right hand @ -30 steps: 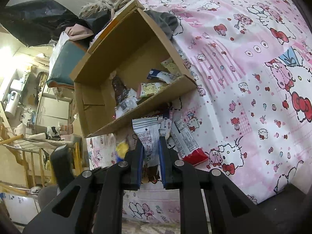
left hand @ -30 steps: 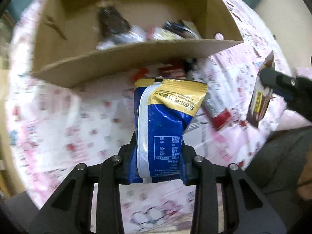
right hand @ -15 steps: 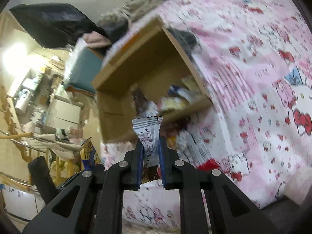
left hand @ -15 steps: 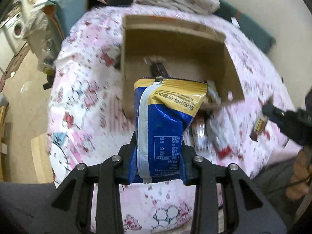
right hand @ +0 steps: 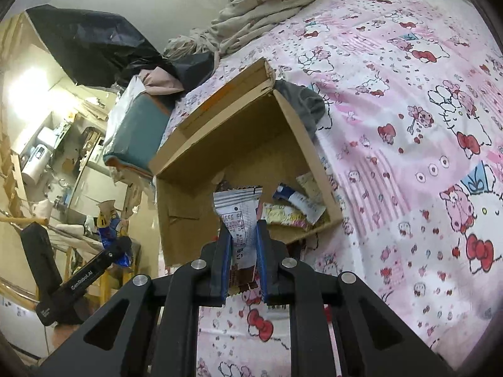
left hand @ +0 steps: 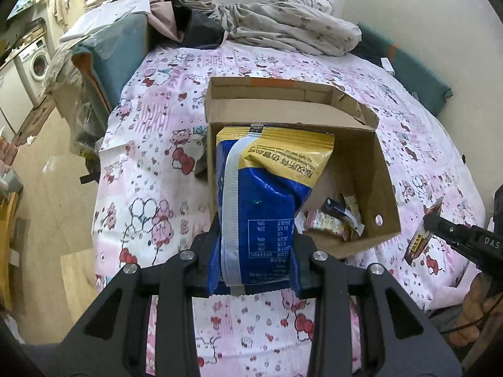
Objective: Organize snacks
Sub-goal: 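Carry both packets over the box and open both grippers inside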
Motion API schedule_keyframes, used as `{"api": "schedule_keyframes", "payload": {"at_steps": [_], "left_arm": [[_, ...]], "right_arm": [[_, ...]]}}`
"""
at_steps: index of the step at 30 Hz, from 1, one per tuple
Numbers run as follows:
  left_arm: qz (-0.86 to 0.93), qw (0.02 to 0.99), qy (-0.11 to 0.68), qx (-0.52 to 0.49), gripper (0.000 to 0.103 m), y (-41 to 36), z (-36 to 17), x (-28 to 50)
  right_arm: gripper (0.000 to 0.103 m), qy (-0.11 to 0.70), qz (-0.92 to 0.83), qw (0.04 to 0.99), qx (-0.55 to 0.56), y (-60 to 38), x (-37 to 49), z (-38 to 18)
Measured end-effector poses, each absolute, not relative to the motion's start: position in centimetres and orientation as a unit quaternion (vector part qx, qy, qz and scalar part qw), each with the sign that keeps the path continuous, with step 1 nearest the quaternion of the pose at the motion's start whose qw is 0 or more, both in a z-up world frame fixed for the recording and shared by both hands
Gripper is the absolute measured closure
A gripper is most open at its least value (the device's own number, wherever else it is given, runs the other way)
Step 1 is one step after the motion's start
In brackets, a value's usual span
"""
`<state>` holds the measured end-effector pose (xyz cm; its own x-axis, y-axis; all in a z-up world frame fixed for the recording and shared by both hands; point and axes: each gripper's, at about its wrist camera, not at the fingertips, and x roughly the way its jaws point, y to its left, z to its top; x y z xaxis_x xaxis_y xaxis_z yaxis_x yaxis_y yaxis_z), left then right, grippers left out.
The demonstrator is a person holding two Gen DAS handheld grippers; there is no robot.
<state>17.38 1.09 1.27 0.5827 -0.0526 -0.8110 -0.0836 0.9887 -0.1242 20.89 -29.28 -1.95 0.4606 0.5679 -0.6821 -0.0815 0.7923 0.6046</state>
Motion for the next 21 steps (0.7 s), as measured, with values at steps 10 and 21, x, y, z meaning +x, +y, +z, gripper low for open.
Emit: {"api": "schedule_keyframes", "payload": {"at_steps": [10,21], "left_arm": [[-0.008,0.872,0.479,-0.096,0.073,0.5,-2.9,20.5],[-0.021,0.867,0.483,-0.117,0.072,0.1,-6.3,22.2]], "right_arm": [[0.087,0.51,0.202,0.792,0.27,-28.5,23.0,-4.3],[0.087,0.512,0.198,0.791,0.27,-27.9,25.6,-6.9]]}}
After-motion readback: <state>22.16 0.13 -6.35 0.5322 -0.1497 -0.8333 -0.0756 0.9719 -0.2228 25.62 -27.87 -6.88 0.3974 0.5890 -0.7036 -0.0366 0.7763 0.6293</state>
